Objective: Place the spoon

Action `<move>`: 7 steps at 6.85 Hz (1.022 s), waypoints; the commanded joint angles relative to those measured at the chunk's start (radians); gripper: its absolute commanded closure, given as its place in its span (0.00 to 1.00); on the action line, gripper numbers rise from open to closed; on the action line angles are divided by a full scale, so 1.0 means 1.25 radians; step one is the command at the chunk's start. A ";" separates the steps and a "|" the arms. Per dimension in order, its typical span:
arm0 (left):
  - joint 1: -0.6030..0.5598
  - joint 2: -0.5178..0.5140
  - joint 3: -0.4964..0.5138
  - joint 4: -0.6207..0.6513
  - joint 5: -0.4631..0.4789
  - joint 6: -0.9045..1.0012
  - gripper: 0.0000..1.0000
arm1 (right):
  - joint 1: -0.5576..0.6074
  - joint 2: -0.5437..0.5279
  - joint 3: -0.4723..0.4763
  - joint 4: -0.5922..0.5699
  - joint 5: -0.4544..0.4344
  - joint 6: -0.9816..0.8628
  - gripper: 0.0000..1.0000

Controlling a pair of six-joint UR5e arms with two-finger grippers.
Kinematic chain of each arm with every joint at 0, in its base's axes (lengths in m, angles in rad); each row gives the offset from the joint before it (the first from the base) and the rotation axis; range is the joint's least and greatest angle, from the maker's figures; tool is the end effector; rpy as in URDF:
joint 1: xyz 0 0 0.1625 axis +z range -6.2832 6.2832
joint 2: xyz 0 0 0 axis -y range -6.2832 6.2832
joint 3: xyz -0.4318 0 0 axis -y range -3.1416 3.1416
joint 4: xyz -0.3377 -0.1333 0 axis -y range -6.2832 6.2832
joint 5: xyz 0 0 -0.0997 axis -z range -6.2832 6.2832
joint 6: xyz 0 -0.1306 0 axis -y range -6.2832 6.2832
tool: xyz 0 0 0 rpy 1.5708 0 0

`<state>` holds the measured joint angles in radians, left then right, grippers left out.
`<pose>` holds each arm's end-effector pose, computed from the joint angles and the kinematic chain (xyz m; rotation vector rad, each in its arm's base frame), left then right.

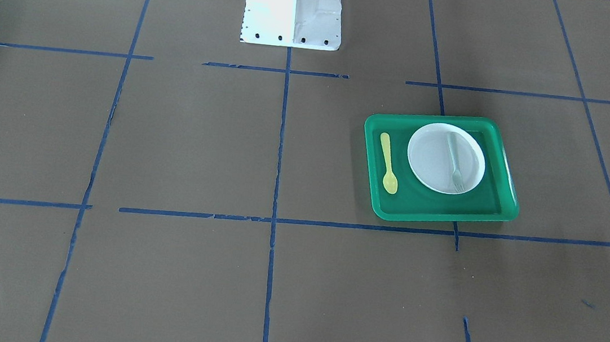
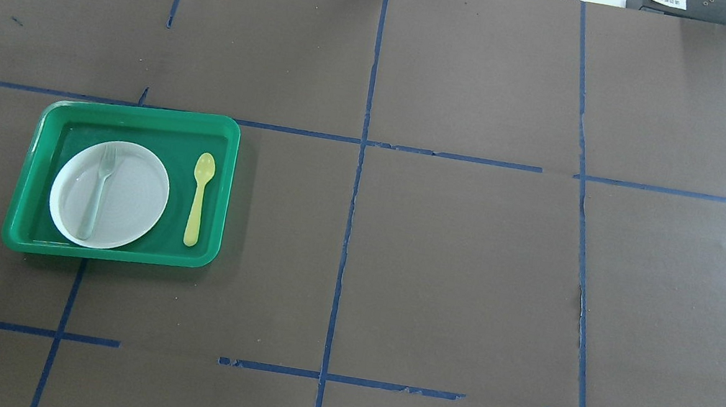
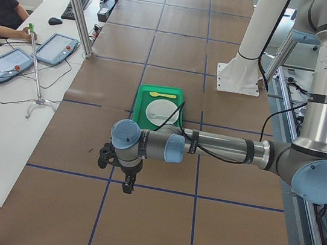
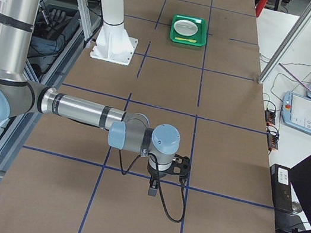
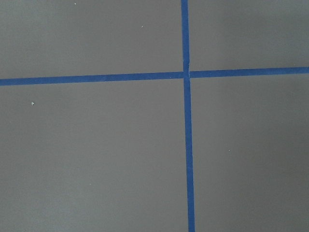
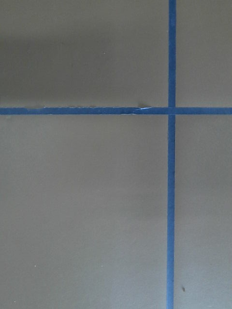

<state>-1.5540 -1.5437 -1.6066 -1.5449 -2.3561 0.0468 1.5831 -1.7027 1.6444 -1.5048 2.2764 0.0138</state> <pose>-0.0338 -0.4247 0.6853 -0.0045 0.7855 0.0535 0.0533 -0.3802 0.7089 0.0069 -0.7056 0.0223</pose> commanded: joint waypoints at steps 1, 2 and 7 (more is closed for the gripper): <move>0.000 0.000 0.002 -0.004 0.001 0.002 0.00 | 0.000 0.000 0.000 0.000 0.000 0.000 0.00; 0.000 0.000 0.002 -0.006 0.001 0.002 0.00 | 0.000 0.000 0.000 0.000 0.000 0.000 0.00; 0.000 -0.001 -0.004 -0.007 0.002 0.002 0.00 | 0.000 0.000 0.000 0.000 0.000 0.000 0.00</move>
<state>-1.5539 -1.5445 -1.6122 -1.5518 -2.3543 0.0491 1.5830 -1.7027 1.6444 -1.5049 2.2764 0.0138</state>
